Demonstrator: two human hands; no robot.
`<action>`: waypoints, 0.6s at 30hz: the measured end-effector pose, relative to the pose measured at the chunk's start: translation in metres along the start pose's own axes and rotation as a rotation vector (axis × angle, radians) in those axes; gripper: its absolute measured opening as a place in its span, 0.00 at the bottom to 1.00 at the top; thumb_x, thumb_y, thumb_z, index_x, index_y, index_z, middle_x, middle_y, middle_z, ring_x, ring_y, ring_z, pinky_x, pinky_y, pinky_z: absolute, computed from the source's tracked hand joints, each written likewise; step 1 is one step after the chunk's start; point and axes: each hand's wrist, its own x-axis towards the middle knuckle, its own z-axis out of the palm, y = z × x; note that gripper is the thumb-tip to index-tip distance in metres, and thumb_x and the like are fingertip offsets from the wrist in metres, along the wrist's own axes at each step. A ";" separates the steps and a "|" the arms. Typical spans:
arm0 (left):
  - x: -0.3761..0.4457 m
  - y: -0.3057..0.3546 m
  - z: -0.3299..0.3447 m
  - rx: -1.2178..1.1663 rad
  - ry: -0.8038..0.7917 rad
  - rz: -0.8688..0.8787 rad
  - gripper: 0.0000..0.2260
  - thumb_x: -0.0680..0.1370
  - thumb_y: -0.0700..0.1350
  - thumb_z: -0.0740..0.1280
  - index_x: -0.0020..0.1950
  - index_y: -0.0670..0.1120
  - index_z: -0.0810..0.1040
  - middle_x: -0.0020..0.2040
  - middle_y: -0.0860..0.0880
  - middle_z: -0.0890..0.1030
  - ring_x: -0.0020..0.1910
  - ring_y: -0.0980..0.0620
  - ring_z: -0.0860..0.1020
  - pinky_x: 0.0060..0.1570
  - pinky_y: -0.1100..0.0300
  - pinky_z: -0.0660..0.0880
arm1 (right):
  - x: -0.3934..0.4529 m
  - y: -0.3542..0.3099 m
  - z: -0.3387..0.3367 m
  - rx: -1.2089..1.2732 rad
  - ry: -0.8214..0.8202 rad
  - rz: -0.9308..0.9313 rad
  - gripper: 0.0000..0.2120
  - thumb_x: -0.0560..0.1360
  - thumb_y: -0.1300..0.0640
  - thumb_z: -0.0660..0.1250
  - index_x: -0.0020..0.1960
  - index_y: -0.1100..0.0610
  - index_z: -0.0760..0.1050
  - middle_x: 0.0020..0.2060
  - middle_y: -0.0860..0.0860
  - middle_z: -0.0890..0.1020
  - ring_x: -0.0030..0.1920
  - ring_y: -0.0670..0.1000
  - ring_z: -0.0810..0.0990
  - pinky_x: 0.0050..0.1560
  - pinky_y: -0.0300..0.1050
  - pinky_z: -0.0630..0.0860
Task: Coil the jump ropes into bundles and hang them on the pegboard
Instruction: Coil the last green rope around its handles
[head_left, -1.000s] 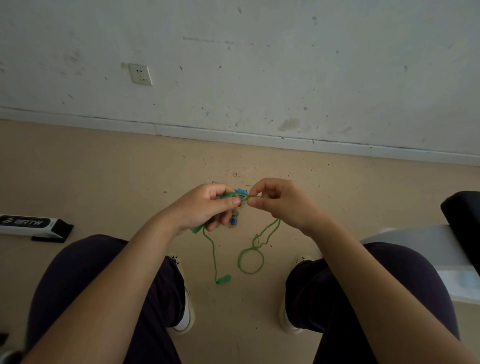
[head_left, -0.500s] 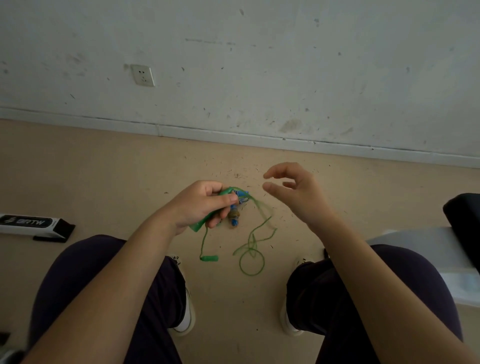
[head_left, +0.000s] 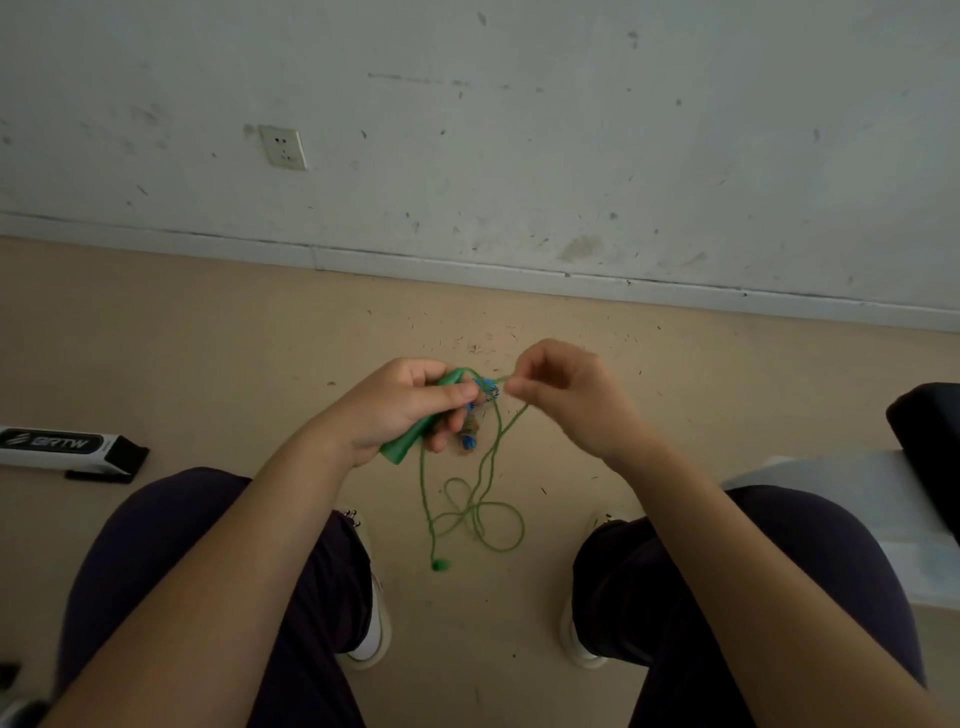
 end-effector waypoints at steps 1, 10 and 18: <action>0.000 0.000 -0.005 0.009 0.033 0.011 0.07 0.79 0.43 0.68 0.50 0.40 0.81 0.33 0.48 0.79 0.27 0.52 0.73 0.29 0.62 0.73 | 0.001 0.000 -0.006 0.042 0.052 0.007 0.04 0.75 0.58 0.71 0.44 0.54 0.77 0.37 0.46 0.83 0.40 0.45 0.82 0.47 0.40 0.78; -0.002 -0.003 0.004 0.075 0.011 0.013 0.08 0.80 0.42 0.69 0.49 0.37 0.79 0.31 0.48 0.77 0.26 0.52 0.70 0.27 0.62 0.69 | -0.005 -0.003 -0.007 0.141 -0.187 0.067 0.08 0.70 0.51 0.76 0.46 0.50 0.80 0.34 0.48 0.82 0.33 0.44 0.77 0.35 0.39 0.74; -0.006 0.005 -0.017 0.152 0.092 0.029 0.06 0.78 0.43 0.70 0.45 0.40 0.80 0.32 0.49 0.78 0.27 0.53 0.72 0.30 0.62 0.72 | 0.001 -0.004 -0.020 0.129 0.032 0.066 0.06 0.77 0.63 0.67 0.44 0.55 0.77 0.31 0.45 0.80 0.30 0.44 0.72 0.34 0.38 0.70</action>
